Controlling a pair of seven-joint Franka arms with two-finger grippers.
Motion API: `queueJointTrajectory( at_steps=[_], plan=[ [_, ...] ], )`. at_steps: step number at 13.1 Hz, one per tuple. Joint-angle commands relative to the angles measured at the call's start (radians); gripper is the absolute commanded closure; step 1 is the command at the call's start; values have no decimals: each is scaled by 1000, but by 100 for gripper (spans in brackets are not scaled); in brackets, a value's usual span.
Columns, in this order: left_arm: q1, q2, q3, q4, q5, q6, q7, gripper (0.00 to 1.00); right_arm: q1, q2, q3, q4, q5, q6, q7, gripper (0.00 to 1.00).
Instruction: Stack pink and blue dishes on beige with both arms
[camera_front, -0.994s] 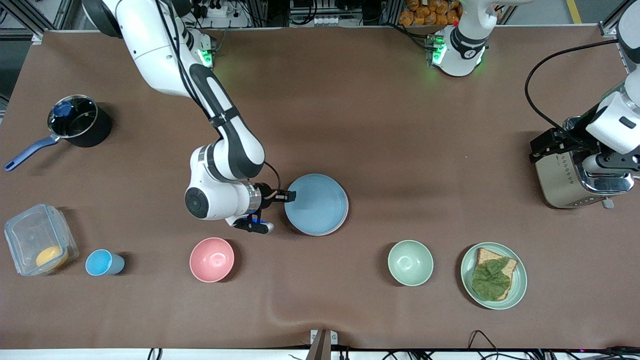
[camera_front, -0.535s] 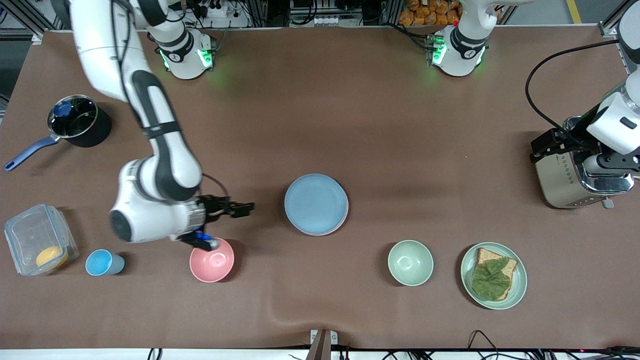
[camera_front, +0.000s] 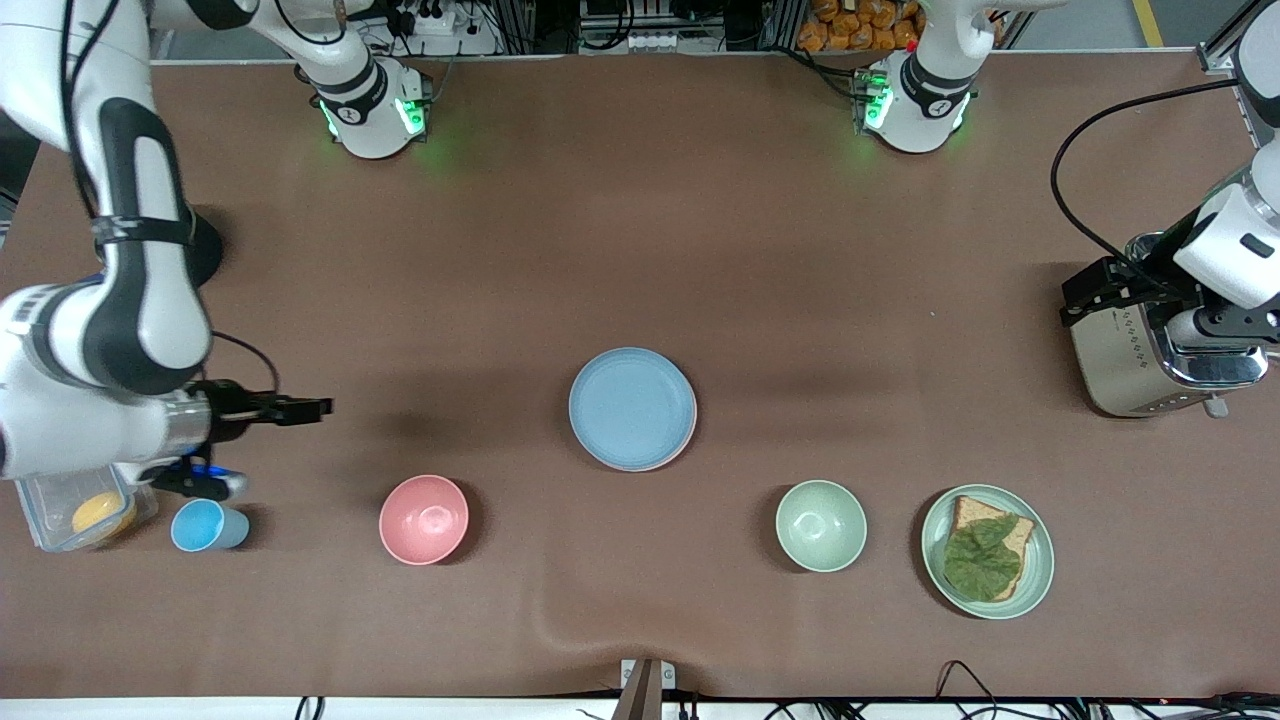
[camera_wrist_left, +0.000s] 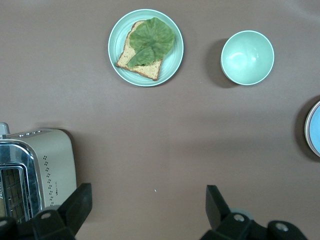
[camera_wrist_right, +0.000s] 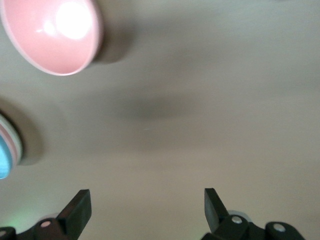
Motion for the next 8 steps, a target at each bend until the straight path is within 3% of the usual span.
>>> queueJointTrajectory(
  at_steps=[1, 4, 8],
  plan=[
    [-12, 1, 0, 10, -4, -15, -1, 0, -38, -65, 21, -22, -132, -13, -46, 0],
    [-7, 7, 0, 10, -1, -15, -3, 0, -31, -169, 26, -41, -209, -44, -43, 0],
    [-1, 9, 0, 10, -1, -15, -3, 0, -25, -436, 36, -217, -273, -38, -35, 0]
  ],
)
